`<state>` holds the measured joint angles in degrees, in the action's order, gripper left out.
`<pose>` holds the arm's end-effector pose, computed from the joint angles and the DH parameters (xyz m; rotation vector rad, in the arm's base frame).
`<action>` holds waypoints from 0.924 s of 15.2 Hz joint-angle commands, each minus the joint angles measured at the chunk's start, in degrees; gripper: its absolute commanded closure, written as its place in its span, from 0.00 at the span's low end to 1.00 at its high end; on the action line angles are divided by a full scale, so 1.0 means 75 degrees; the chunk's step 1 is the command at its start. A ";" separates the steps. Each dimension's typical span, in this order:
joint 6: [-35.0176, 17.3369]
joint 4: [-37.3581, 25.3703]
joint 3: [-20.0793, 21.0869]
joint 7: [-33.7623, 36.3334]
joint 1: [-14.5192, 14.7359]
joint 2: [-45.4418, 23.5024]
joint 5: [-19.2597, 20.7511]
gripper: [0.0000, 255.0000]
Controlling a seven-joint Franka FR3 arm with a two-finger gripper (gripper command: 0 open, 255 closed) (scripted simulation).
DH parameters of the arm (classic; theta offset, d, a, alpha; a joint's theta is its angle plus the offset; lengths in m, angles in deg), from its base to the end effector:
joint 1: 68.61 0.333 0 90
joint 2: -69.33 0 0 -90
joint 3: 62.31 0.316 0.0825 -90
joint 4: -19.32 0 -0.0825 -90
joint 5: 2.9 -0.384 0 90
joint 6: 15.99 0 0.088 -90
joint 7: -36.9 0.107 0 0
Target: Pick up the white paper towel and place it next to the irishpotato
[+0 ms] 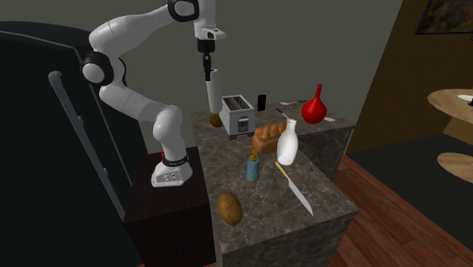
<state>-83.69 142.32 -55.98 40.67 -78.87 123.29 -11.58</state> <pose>0.2126 0.0279 0.6886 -3.0829 0.1934 0.0424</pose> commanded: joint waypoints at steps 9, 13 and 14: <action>-0.0167 -0.0593 0.1860 0.1812 0.0028 -0.0348 -0.1555 1.00; -0.0308 -0.1040 0.2638 0.2542 -0.0046 -0.0669 -0.2075 1.00; -0.0349 -0.1172 0.2839 0.2725 -0.0077 -0.0766 -0.2191 1.00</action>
<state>-86.04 134.50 -36.13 59.69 -79.25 118.23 -27.10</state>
